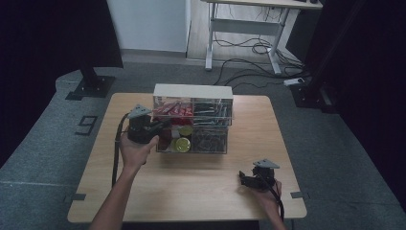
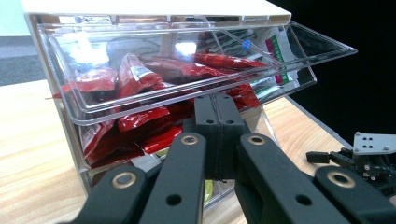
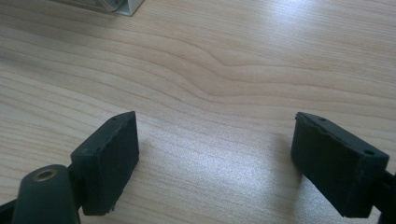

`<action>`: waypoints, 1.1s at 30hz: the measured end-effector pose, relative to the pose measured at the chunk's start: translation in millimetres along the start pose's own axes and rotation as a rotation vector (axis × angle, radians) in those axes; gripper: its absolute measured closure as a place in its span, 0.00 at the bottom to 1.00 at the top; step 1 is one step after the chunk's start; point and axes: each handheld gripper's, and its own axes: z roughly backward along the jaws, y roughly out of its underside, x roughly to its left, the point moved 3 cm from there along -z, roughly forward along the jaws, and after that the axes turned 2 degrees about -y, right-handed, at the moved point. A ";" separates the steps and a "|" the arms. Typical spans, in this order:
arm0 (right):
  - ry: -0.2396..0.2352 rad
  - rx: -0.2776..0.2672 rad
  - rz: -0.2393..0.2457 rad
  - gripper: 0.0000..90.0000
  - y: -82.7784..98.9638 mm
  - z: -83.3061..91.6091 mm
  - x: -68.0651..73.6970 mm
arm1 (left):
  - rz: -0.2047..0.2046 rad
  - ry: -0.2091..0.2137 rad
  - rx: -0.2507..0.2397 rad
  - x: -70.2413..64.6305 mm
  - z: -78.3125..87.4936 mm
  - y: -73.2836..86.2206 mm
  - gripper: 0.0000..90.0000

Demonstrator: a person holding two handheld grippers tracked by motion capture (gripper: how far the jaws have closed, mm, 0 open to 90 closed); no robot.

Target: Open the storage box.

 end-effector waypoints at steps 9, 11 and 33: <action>0.000 0.000 0.000 0.17 0.0 0.0 0.0 | 0.006 -0.001 -0.013 0.4 2.1 -6.6 1.00; 0.000 0.000 0.000 0.17 0.0 0.0 0.1 | 0.004 -0.001 -0.015 0.2 2.7 -9.2 1.00; -0.003 -0.001 0.001 0.17 0.1 0.1 0.0 | -0.003 -0.003 -0.032 -2.7 5.7 -46.0 1.00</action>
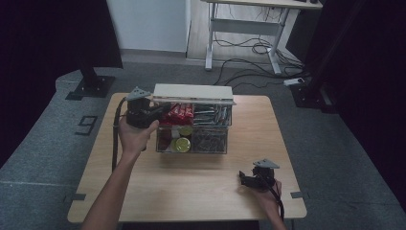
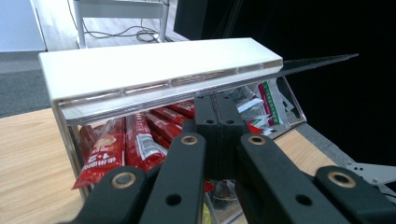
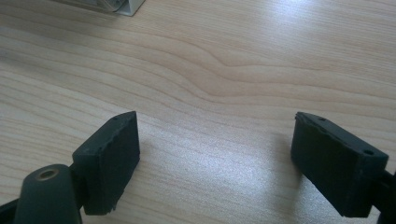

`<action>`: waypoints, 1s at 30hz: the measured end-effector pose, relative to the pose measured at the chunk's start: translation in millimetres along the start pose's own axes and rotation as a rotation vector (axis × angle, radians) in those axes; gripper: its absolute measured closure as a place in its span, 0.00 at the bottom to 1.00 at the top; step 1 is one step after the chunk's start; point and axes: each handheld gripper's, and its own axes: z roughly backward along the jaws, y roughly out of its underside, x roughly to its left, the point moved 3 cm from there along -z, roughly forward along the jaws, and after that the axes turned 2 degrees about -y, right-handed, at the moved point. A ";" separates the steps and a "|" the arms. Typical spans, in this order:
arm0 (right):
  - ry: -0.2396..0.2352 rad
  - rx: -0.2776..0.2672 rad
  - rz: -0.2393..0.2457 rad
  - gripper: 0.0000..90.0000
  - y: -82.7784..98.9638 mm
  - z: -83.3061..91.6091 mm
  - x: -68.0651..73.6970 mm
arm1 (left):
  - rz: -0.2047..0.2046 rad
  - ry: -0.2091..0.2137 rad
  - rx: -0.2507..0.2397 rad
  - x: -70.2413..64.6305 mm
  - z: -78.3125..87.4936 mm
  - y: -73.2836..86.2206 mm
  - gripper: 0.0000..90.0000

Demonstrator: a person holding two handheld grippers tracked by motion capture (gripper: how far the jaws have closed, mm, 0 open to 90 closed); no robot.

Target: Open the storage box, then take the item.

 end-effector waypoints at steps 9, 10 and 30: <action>0.000 0.000 0.000 0.17 0.0 0.0 0.0 | -0.001 0.000 0.003 -0.1 -0.3 -2.8 1.00; 0.001 0.000 0.001 0.17 0.0 0.1 0.1 | -0.002 -0.001 0.003 -0.1 -0.4 -2.9 1.00; -0.049 -0.119 -0.004 0.34 -18.6 18.2 10.2 | -0.010 0.015 0.000 1.5 -1.8 -7.3 1.00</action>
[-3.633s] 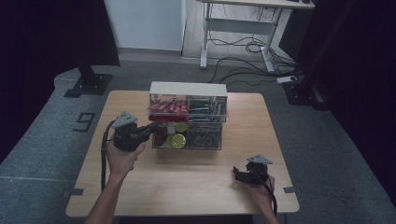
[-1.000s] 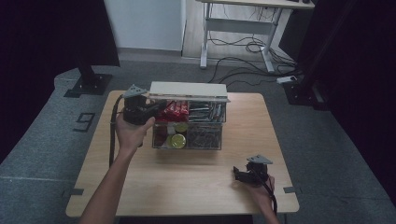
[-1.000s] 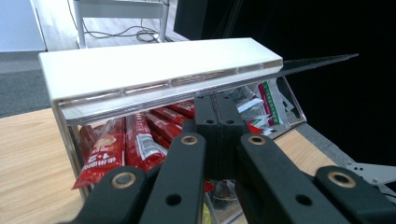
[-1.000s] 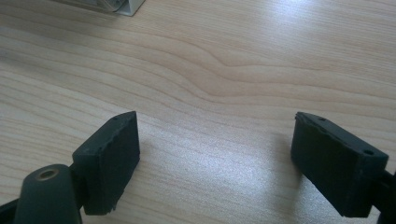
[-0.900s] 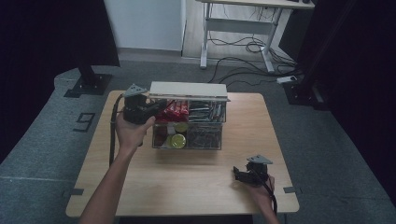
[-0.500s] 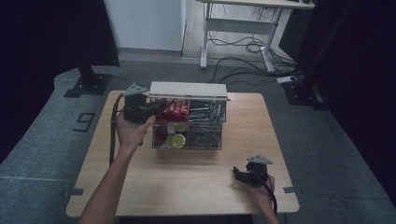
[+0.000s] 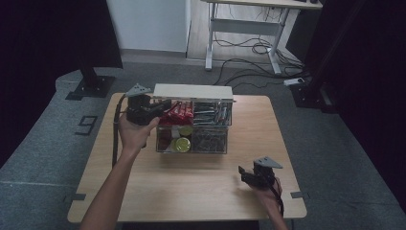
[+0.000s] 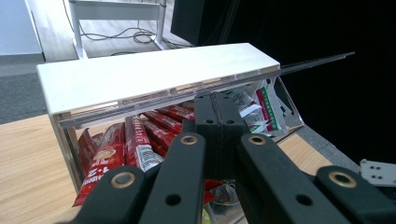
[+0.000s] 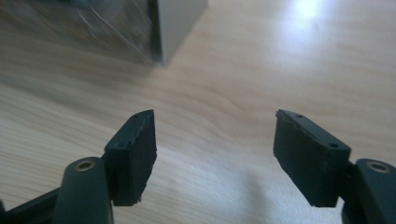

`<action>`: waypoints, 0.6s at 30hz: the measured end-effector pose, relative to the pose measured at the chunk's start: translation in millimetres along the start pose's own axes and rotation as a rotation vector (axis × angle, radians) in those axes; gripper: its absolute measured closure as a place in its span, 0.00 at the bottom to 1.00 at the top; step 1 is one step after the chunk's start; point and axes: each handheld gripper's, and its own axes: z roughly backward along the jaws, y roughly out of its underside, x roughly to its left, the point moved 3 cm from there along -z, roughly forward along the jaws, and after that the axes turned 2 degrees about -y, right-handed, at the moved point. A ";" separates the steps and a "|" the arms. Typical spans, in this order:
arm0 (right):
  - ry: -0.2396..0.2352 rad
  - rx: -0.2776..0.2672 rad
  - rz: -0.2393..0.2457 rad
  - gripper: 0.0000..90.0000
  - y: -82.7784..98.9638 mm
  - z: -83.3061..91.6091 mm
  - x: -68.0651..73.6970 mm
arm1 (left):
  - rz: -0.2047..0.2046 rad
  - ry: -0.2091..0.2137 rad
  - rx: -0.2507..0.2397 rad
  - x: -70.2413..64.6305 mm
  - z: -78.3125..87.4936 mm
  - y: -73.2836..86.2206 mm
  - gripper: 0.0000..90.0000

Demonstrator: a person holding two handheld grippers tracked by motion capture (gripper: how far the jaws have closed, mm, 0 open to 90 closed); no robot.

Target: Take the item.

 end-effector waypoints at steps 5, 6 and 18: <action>-0.061 -0.066 0.003 0.39 -20.9 16.8 10.8 | 0.002 0.001 -0.001 0.3 -0.2 -1.0 1.00; -0.061 -0.066 0.003 0.39 -20.9 16.8 10.8 | 0.002 0.001 -0.001 0.3 -0.2 -1.0 1.00; -0.116 -0.178 0.012 0.45 -62.8 40.2 23.6 | -0.001 -0.008 0.003 -0.3 -0.5 -3.5 1.00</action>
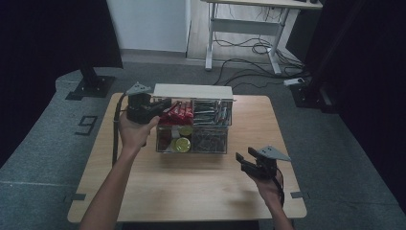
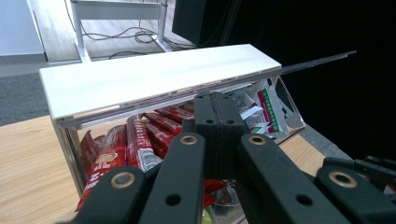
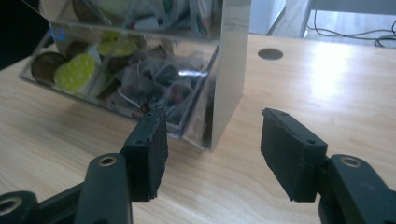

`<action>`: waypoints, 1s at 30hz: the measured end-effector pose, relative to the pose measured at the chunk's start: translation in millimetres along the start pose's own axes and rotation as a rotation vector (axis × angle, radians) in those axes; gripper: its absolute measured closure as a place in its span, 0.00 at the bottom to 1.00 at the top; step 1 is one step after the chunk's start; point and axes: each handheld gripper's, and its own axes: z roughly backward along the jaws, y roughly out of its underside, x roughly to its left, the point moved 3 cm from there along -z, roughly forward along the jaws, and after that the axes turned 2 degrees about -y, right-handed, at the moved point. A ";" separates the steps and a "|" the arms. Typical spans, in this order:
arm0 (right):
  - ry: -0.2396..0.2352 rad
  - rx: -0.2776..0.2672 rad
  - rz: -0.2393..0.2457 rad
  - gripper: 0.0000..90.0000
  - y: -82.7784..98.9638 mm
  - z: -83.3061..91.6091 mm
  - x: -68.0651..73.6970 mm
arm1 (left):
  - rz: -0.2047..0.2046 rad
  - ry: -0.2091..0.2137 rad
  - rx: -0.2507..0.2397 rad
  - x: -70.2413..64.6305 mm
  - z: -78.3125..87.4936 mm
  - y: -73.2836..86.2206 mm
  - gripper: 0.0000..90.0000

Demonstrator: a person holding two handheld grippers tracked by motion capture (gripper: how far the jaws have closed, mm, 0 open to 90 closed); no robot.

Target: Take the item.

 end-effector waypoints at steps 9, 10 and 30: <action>-0.028 -0.038 -0.010 0.47 -21.4 4.2 2.7 | -0.003 -0.001 0.006 -0.7 -0.3 -0.5 1.00; -0.031 -0.041 -0.009 0.47 -23.9 4.3 3.3 | -0.002 0.000 0.006 -0.7 -0.3 -0.6 1.00; -0.086 -0.080 0.027 0.52 -70.5 -1.4 23.0 | 0.000 0.000 0.007 -0.7 -0.6 -1.7 1.00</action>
